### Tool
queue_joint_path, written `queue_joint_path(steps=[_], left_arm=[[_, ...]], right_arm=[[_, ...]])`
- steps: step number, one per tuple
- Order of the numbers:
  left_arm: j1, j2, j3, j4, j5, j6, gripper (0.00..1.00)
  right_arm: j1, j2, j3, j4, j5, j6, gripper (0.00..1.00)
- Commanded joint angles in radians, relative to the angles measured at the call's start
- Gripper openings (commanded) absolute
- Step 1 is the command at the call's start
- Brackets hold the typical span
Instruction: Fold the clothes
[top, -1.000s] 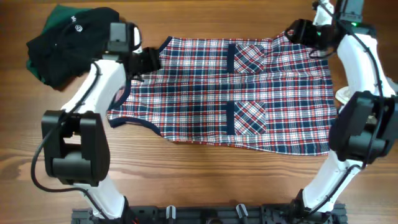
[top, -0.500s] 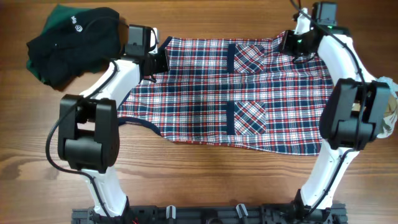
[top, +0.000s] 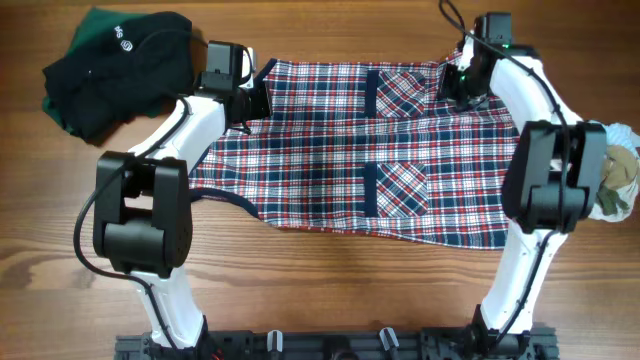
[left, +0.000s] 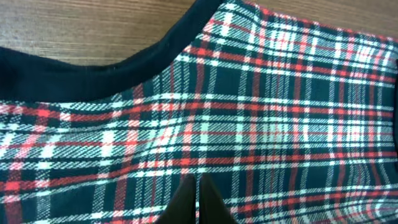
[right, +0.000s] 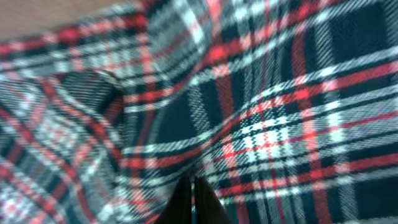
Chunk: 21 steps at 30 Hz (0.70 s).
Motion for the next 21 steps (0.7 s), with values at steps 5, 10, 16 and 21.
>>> queue_joint_path(steps=[5,10,16,21], left_arm=[[0.001,0.013,0.000,-0.014,0.006,0.005,0.04],[0.001,0.013,0.000,-0.014,0.005,0.005,0.04],[0.001,0.013,0.000,0.034,0.006,0.005,0.04],[0.001,0.013,0.000,0.054,0.006,0.005,0.04]], right_arm=[[0.003,0.048,0.004,0.057,-0.010,0.022,0.04],[0.030,0.130,0.004,0.126,-0.017,0.044,0.04],[0.048,0.223,0.004,0.227,-0.071,0.081,0.04],[0.050,0.212,0.005,0.211,-0.074,0.081,0.05]])
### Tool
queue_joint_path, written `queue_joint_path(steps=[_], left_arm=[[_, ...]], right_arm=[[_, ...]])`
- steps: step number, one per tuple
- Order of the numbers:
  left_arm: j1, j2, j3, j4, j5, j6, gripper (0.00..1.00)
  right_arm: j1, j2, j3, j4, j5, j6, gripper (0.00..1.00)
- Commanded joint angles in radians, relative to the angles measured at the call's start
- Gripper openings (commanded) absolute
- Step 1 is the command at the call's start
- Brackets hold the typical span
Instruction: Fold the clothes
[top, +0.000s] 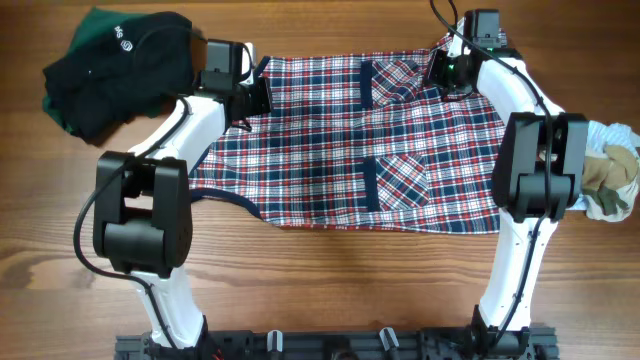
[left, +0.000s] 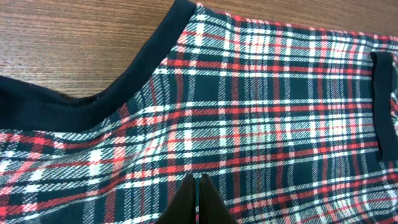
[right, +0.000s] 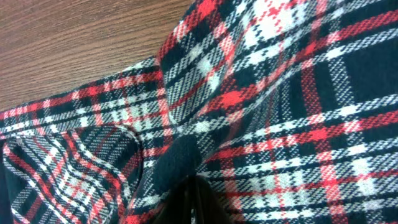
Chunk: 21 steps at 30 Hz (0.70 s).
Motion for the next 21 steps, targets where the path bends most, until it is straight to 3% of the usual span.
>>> queue_joint_path(steps=[1,10,13,18,21], left_arm=[[0.001,0.013,0.000,0.003,0.006,0.006,0.04],[0.001,0.013,0.000,0.034,0.006,0.006,0.04],[0.001,0.021,0.000,0.048,0.006,0.005,0.04],[0.001,0.069,0.000,0.048,0.010,0.006,0.04],[0.001,0.080,0.000,0.072,0.010,0.005,0.04]], right_arm=[[0.024,0.104,-0.043,-0.050,0.006,0.037,0.05],[0.011,-0.051,-0.042,-0.297,0.346,0.073,0.06],[0.000,-0.075,-0.042,-0.346,0.353,0.076,0.14],[-0.049,-0.077,-0.043,-0.310,0.293,0.056,0.17],[-0.053,-0.079,-0.043,-0.257,0.227,0.005,0.27]])
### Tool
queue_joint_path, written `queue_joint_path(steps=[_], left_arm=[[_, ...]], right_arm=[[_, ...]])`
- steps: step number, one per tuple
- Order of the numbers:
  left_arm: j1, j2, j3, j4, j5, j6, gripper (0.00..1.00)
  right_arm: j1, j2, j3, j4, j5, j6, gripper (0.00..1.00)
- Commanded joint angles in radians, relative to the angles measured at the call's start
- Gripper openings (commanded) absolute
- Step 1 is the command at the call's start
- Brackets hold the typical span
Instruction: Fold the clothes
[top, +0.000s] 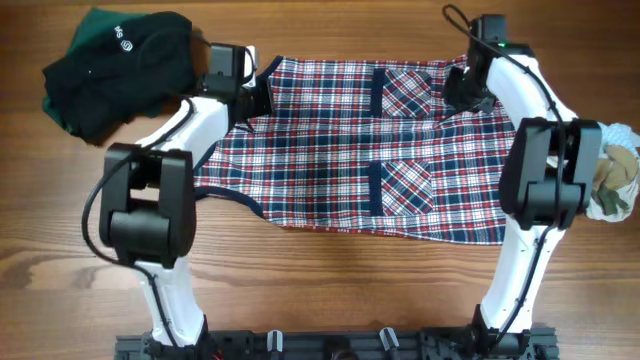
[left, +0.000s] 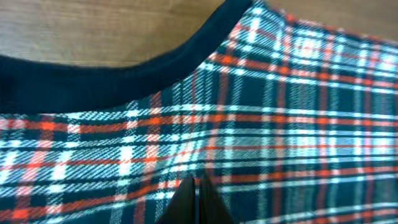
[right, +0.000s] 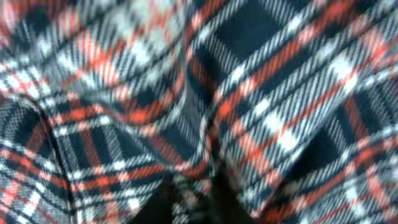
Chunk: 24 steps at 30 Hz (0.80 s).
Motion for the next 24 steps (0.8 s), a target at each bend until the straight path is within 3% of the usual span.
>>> queue_joint_path(steps=[1,3,4,5,7,8,10,17,22,24], left_arm=[[0.001,0.019,0.000,0.031,0.010,0.005,0.04],[0.001,0.019,0.000,0.049,0.010,0.005,0.04],[0.001,0.019,0.000,0.062,0.019,0.006,0.06],[0.001,0.019,0.000,0.072,0.034,0.006,0.13],[0.001,0.019,0.000,0.095,0.036,0.006,0.38],[0.001,0.019,0.000,0.114,0.036,0.006,0.65],[0.001,0.019,0.000,0.153,0.036,0.006,0.79],[0.004,0.035,0.000,0.224,0.035,0.006,0.86],[0.005,0.043,0.000,0.306,0.027,0.010,0.84],[0.008,0.045,0.000,0.332,0.027,0.010,0.88]], right_arm=[[-0.023,-0.003,-0.026,0.045,-0.051,-0.070,0.31],[-0.023,-0.003,-0.026,0.077,-0.083,-0.069,0.34],[-0.023,-0.003,-0.026,0.112,-0.113,-0.069,0.44],[-0.023,-0.003,-0.026,0.137,-0.133,-0.069,0.58],[-0.025,-0.003,-0.026,0.188,-0.151,-0.066,0.98],[-0.029,-0.003,-0.024,0.212,-0.151,-0.066,1.00],[-0.071,-0.003,0.008,0.248,-0.179,-0.066,1.00],[-0.170,-0.005,0.193,0.247,-0.327,-0.124,1.00],[-0.203,-0.003,0.209,0.292,-0.386,-0.255,1.00],[-0.212,0.002,0.209,0.291,-0.387,-0.262,1.00]])
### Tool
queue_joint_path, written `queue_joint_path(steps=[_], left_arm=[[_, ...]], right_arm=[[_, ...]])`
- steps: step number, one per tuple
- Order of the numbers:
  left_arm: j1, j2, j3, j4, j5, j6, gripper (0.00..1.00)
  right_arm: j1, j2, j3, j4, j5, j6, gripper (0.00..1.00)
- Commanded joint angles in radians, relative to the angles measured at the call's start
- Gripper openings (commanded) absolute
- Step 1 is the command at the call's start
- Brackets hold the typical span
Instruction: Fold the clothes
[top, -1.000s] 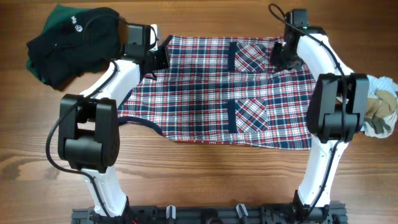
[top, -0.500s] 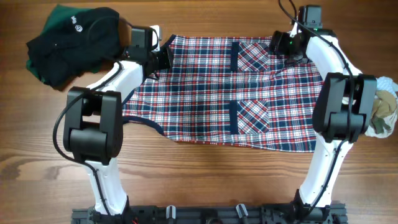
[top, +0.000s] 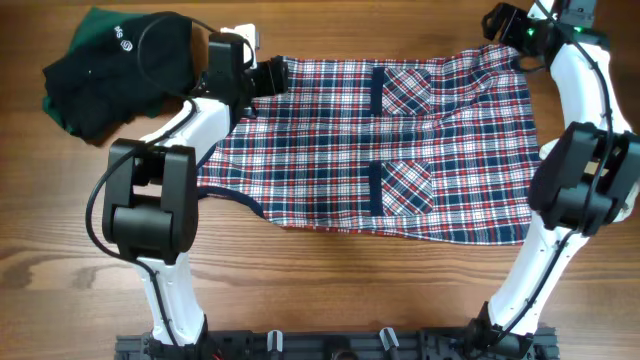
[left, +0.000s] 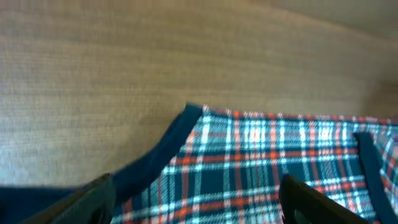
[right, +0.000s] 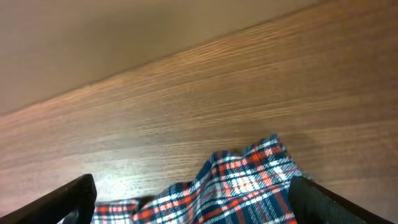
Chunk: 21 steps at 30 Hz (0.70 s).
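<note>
A red, white and navy plaid garment (top: 340, 140) with two chest pockets and navy trim lies spread flat on the wooden table (top: 330, 300). My left gripper (top: 268, 76) hovers open at its far left corner; in the left wrist view the left gripper (left: 196, 202) has its fingers wide apart over the navy-trimmed edge (left: 180, 134). Just beyond the far right corner, my right gripper (top: 502, 24) is open too. The right wrist view has the right gripper (right: 199, 202) above the plaid corner (right: 249, 183), touching nothing.
A dark green and black garment (top: 110, 65) lies bunched at the far left corner of the table, close behind my left arm. Bare wood runs along the near side in front of the plaid hem (top: 400, 232).
Both grippers were shut on the plaid garment's far edge; both are now open and lifted off it. The right gripper has moved farther right and back. The garment's right side lies wider.
Both grippers first held the far edge of the plaid garment. Then the right one stood farther left with the cloth narrower and rumpled. Then the cloth was stretched right again. Now both have let go and it lies flat.
</note>
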Motion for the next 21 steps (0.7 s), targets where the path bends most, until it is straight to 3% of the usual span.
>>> queue_joint_path(steps=[1,6,21], left_arm=[[0.010,0.026,0.000,0.039,0.004,0.010,0.91],[0.027,0.053,0.000,0.083,-0.003,0.009,0.92],[0.027,0.080,0.000,0.085,-0.002,0.009,0.91]], right_arm=[[-0.019,0.003,0.017,0.002,-0.053,-0.098,1.00],[-0.030,0.006,0.016,0.011,-0.036,-0.153,1.00],[-0.042,0.131,0.016,0.033,0.000,-0.144,1.00]])
